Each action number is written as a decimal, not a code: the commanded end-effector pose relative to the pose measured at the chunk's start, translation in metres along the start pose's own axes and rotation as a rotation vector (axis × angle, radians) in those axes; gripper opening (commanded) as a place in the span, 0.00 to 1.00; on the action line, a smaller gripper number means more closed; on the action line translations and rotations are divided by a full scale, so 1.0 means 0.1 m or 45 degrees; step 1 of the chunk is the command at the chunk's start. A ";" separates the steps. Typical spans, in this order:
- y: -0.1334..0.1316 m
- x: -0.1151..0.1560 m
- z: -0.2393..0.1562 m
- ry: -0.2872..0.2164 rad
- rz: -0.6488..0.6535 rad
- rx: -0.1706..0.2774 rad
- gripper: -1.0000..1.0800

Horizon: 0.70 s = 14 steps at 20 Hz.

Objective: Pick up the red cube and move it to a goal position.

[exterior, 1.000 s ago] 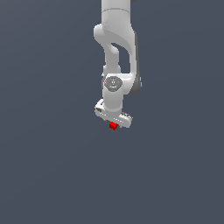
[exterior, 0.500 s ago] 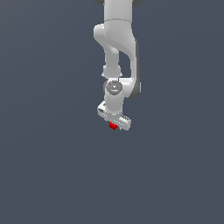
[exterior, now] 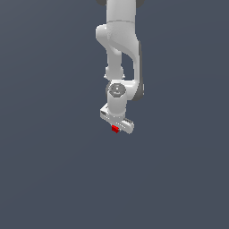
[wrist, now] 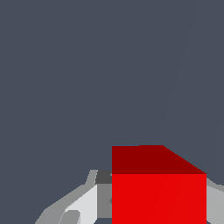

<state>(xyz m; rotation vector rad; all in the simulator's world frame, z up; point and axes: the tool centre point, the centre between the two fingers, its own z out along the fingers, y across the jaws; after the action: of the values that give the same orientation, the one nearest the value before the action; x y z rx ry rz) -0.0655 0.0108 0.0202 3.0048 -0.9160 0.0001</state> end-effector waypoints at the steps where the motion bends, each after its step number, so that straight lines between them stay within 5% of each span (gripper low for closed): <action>1: 0.00 0.00 0.00 0.000 0.001 0.000 0.00; 14: -0.07 0.00 -0.29 0.000 0.000 0.000 0.00</action>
<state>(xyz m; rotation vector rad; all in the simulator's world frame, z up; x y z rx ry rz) -0.0629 0.0150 0.0415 3.0045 -0.9160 -0.0022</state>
